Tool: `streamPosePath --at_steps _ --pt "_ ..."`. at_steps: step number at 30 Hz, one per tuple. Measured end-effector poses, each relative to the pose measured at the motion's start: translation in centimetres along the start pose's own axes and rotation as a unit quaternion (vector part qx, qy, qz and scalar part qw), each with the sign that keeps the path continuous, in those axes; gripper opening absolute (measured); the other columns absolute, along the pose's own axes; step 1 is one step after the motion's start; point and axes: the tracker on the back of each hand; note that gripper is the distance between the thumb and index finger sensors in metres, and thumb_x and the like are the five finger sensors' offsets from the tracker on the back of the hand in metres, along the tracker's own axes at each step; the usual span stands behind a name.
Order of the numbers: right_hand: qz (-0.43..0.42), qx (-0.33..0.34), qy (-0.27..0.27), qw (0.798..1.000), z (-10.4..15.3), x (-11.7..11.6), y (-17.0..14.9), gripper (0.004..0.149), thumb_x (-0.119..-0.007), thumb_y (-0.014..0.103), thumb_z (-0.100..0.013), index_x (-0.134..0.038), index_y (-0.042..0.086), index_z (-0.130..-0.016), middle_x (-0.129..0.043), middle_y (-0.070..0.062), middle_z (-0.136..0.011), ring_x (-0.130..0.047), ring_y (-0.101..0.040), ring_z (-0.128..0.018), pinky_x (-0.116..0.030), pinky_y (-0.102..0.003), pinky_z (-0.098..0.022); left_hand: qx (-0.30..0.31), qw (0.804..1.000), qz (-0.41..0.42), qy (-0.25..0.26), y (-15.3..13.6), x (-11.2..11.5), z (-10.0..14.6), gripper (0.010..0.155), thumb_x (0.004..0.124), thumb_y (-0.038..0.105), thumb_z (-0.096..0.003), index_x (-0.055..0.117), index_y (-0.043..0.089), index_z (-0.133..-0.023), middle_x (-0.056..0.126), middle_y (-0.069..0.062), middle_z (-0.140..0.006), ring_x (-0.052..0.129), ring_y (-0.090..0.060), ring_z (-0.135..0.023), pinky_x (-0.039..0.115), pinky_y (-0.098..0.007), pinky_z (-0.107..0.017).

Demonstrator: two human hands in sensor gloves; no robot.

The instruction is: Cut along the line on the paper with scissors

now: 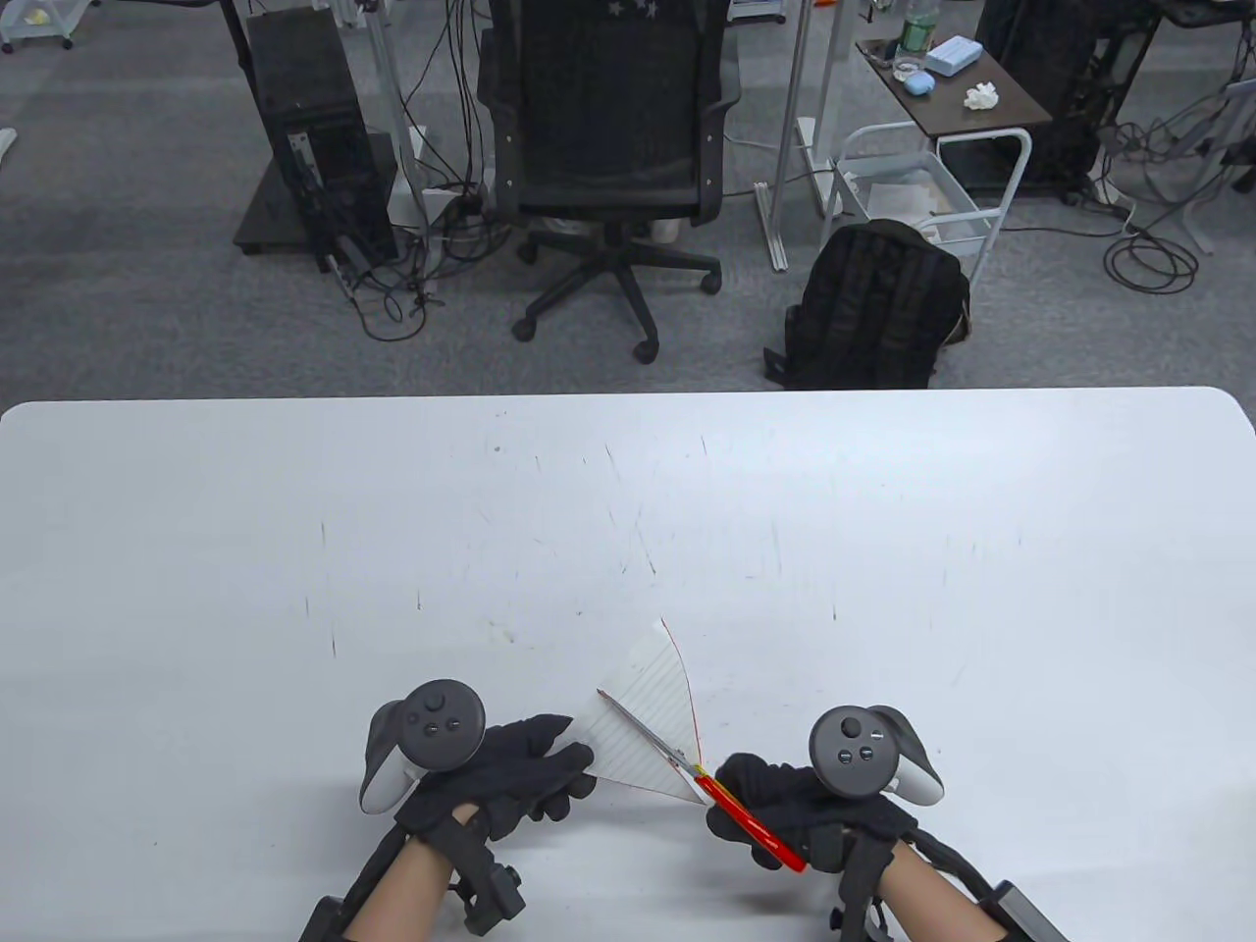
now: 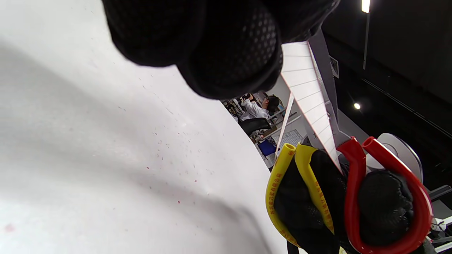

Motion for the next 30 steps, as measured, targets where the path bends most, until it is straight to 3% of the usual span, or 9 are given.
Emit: streamPosePath --at_steps 24,30 --pt "-0.011 -0.015 0.006 1.0 -0.1 -0.2 -0.2 0.071 -0.059 0.053 -0.059 -0.048 -0.009 -0.093 -0.08 -0.02 -0.07 -0.09 -0.011 -0.034 -0.072 -0.041 -0.035 -0.019 0.999 0.014 -0.021 -0.7 0.5 -0.3 0.038 0.071 0.044 -0.0587 0.082 0.022 -0.088 0.101 0.005 -0.06 0.101 -0.004 -0.042 0.09 -0.019 -0.031" --pt "-0.018 -0.039 0.006 0.999 -0.1 -0.2 -0.5 0.071 -0.058 0.053 -0.059 -0.049 -0.01 -0.092 -0.081 -0.019 -0.068 -0.091 -0.01 -0.033 -0.073 -0.04 -0.034 -0.052 0.998 0.006 -0.026 -0.8 1.2 -1.0 0.039 0.07 0.044 -0.0597 0.081 0.02 -0.088 0.1 0.006 -0.061 0.101 -0.004 -0.042 0.09 -0.019 -0.031"
Point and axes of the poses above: the tracker on the back of each hand, its own y axis roughly to the thumb side, its own z axis roughly from the fingertips to the wrist, x = y × z
